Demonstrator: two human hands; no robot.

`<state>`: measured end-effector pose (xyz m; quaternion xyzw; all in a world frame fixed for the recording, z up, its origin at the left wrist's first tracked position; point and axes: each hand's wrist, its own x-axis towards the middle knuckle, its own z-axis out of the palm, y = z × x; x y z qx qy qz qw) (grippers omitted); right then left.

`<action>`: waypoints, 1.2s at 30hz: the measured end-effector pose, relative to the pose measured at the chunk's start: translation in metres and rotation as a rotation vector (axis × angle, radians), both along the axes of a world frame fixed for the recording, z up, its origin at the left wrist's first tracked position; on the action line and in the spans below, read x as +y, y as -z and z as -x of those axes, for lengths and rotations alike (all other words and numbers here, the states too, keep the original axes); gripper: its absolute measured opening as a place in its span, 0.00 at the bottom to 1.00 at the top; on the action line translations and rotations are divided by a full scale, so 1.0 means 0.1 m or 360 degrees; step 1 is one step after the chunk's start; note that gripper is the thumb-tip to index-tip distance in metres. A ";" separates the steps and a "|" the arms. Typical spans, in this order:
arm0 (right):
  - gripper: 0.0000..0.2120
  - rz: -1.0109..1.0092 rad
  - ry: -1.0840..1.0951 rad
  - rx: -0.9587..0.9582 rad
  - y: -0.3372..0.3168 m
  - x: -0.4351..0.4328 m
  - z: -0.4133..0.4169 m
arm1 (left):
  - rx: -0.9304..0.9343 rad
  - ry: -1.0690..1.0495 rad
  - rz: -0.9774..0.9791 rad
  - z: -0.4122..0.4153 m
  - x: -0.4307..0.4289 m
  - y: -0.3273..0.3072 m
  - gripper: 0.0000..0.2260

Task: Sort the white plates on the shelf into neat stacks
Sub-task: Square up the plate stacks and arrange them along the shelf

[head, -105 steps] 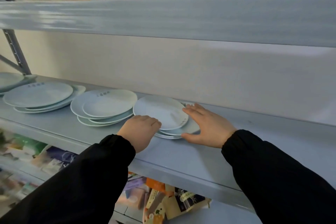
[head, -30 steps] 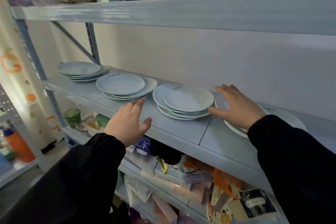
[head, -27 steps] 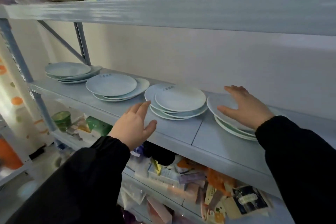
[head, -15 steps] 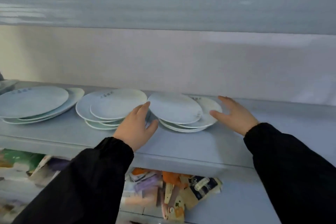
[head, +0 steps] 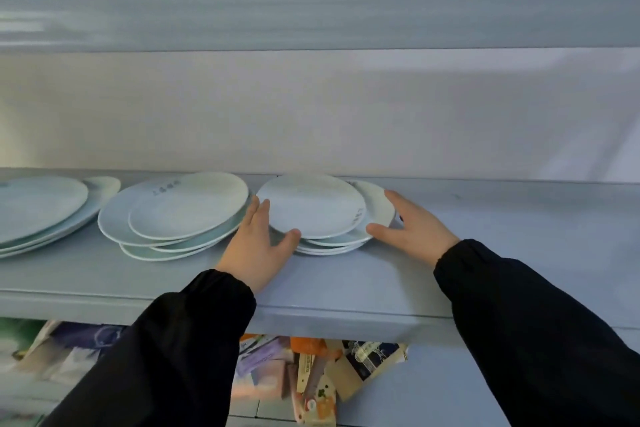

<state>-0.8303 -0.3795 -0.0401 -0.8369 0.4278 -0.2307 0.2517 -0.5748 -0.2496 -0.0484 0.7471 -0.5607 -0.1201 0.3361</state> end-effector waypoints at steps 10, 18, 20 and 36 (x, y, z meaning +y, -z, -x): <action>0.35 0.0017 -0.0059 -0.0074 0.04 0.00 -0.02 | -0.0001 0.0100 -0.0012 -0.02 -0.09 0.09 0.39; 0.35 -0.0004 -0.0115 -0.0060 0.06 0.04 -0.10 | 0.0340 0.0109 0.0066 -0.20 -0.17 0.22 0.53; 0.35 -0.0009 -0.0133 -0.0047 0.07 0.04 -0.12 | 0.0343 0.0125 0.0091 -0.25 -0.20 0.27 0.53; 0.40 0.0000 -0.0140 -0.0073 0.16 -0.03 -0.16 | 0.0491 0.0325 0.0250 -0.27 -0.28 0.33 0.41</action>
